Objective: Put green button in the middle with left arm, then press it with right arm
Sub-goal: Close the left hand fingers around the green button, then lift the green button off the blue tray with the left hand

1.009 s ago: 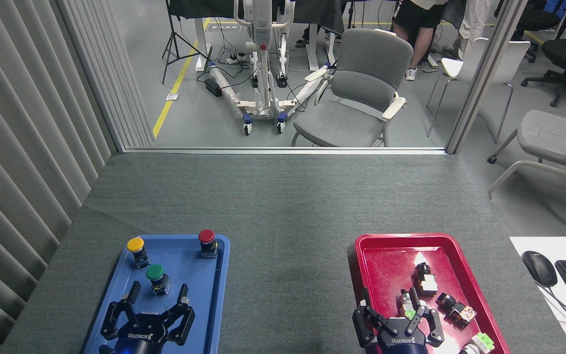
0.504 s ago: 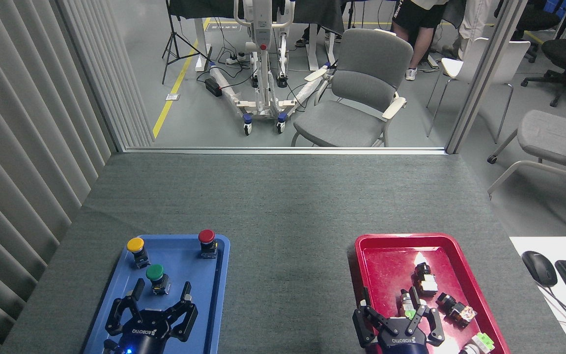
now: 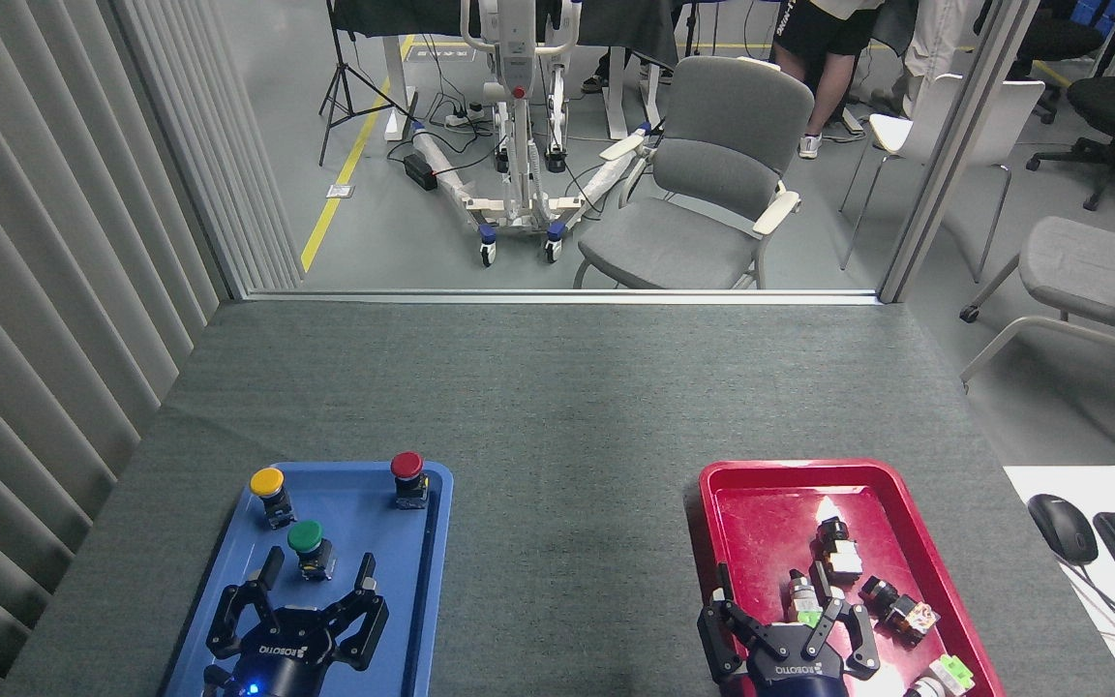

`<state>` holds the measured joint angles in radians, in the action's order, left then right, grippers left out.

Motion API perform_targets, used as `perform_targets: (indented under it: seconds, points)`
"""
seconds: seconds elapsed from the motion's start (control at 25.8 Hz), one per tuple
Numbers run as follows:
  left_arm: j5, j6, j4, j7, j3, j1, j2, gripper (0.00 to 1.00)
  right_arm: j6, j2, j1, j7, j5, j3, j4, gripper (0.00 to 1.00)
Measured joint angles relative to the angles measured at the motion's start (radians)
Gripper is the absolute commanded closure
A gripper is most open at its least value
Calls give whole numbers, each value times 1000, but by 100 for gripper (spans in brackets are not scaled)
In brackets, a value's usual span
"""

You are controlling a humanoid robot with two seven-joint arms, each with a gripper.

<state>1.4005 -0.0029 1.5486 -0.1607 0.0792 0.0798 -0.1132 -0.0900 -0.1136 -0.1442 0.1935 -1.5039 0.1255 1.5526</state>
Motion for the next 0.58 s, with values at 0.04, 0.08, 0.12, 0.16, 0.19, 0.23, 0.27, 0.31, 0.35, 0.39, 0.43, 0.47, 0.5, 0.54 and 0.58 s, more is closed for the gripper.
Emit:
perform_targets:
  seconds: [0.04,0.08,0.12,0.16,0.19,0.23,0.27,0.31,0.35,0.39,0.43,0.47,0.5,0.54,0.58]
  points:
    - [0,0,0,0,0,0,0,1,0,-2,-1,4,0,-1,1,0]
    - [0,0,0,0,-1,0,0,1,1,-4,-2,7,-1,-2,3,0]
    - [0,0,0,0,-1,0,1,1,6,-9,-3,8,-1,-6,6,0]
    - [0,1,-1,0,-1,0,2,1,13,-12,-4,8,-1,-8,9,0]
    - [-1,2,-4,0,-1,0,4,1,19,-15,-5,8,-1,-12,12,0]
    - [-2,4,-11,0,-1,-1,6,1,25,-17,-5,8,-1,-19,14,0]
    - [-3,7,-22,0,-2,-6,8,1,28,-19,-6,8,-1,-26,16,0]
    - [-3,8,-38,0,-2,-15,12,1,32,-20,-7,8,-1,-31,17,0]
    - [-3,9,-54,3,-2,-23,16,1,38,-21,-7,8,-1,-38,18,0]
    - [-3,11,-75,9,-3,-36,20,1,41,-21,-7,9,-1,-44,19,0]
    - [-4,12,-94,14,-6,-49,22,1,44,-22,-8,10,-1,-51,19,0]
    - [-5,14,-115,21,-9,-63,25,1,46,-22,-9,11,-1,-56,19,0]
    - [-8,14,-140,28,-14,-79,26,1,48,-22,-9,12,-1,-60,19,0]
    - [-14,14,-167,32,-19,-93,27,1,50,-23,-10,13,0,-63,19,0]
    - [-26,15,-196,34,-25,-107,26,1,51,-23,-11,11,0,-65,20,0]
